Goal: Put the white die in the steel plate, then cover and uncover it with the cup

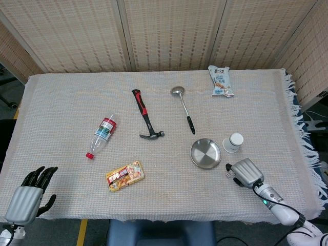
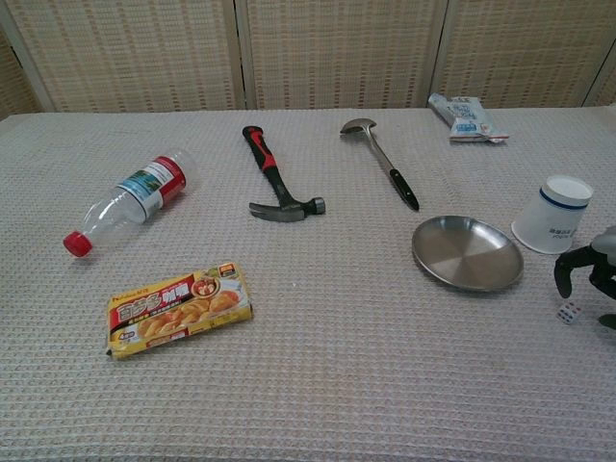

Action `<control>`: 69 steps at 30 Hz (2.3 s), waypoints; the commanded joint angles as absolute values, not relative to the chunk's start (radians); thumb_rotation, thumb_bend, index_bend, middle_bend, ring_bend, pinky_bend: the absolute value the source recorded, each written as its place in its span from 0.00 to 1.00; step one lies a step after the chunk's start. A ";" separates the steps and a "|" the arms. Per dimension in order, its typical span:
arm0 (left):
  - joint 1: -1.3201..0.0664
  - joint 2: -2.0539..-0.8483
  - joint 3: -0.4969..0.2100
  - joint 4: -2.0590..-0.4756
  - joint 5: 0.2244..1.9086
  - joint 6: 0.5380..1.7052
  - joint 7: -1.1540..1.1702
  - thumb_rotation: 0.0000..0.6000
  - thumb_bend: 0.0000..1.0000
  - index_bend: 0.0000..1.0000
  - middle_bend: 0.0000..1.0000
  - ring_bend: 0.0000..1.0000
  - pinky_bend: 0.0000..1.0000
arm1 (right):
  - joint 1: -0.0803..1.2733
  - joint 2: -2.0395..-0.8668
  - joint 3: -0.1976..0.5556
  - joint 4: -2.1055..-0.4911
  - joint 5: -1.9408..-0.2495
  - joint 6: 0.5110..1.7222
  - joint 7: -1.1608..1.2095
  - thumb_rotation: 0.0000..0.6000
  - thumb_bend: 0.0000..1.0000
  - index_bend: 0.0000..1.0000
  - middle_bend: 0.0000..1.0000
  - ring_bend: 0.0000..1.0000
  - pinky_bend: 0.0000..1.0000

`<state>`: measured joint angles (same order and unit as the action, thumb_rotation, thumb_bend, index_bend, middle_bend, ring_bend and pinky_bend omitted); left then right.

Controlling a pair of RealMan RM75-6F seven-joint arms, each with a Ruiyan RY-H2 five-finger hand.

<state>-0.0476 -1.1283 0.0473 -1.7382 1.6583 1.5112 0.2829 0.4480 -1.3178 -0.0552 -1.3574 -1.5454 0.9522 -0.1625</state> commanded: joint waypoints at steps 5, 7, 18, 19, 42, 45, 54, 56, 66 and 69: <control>-0.048 -1.129 0.048 -1.738 1.656 1.507 0.285 1.00 0.35 0.10 0.13 0.09 0.18 | 0.457 -1.343 -0.061 -1.318 -1.558 0.956 -0.110 1.00 0.24 0.39 0.79 0.78 1.00; -0.048 -1.129 0.048 -1.738 1.657 1.508 0.284 1.00 0.35 0.09 0.13 0.09 0.18 | 0.459 -1.349 -0.064 -1.307 -1.566 0.961 -0.098 1.00 0.24 0.39 0.79 0.78 1.00; -0.047 -1.126 0.047 -1.740 1.660 1.513 0.279 1.00 0.35 0.09 0.13 0.09 0.18 | 0.465 -1.375 -0.079 -1.271 -1.581 0.964 -0.059 1.00 0.24 0.39 0.79 0.78 1.00; -0.047 -1.126 0.047 -1.740 1.660 1.514 0.278 1.00 0.35 0.09 0.13 0.09 0.18 | 0.466 -1.377 -0.080 -1.269 -1.582 0.965 -0.056 1.00 0.24 0.40 0.79 0.78 1.00; -0.045 -1.126 0.048 -1.741 1.661 1.514 0.281 1.00 0.35 0.09 0.13 0.09 0.18 | 0.462 -1.395 -0.085 -1.241 -1.583 0.993 -0.052 1.00 0.24 0.49 0.79 0.79 1.00; -0.045 -1.125 0.048 -1.742 1.661 1.514 0.280 1.00 0.35 0.09 0.13 0.09 0.18 | 0.460 -1.399 -0.083 -1.237 -1.586 1.005 -0.046 1.00 0.24 0.55 0.79 0.79 1.00; -0.045 -1.125 0.048 -1.743 1.661 1.515 0.280 1.00 0.35 0.09 0.13 0.09 0.18 | 0.458 -1.398 -0.068 -1.253 -1.592 1.046 -0.030 1.00 0.24 0.64 0.79 0.79 1.00; -0.045 -1.125 0.048 -1.743 1.661 1.514 0.281 1.00 0.35 0.09 0.13 0.09 0.18 | 0.460 -1.397 -0.059 -1.262 -1.597 1.061 -0.020 1.00 0.24 0.64 0.79 0.79 1.00; -0.045 -1.127 0.048 -1.742 1.660 1.511 0.283 1.00 0.35 0.09 0.13 0.09 0.18 | 0.517 -1.456 0.039 -1.243 -1.576 1.098 0.048 1.00 0.24 0.64 0.79 0.79 1.00; -0.045 -1.126 0.048 -1.741 1.661 1.512 0.282 1.00 0.35 0.09 0.13 0.09 0.18 | 0.539 -1.505 0.056 -1.176 -1.568 1.087 0.070 1.00 0.24 0.63 0.79 0.79 1.00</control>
<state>-0.0452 -1.1263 0.0480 -1.7414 1.6607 1.5122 0.2816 0.5160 -1.4645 0.0368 -1.2255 -1.5791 1.0968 0.0474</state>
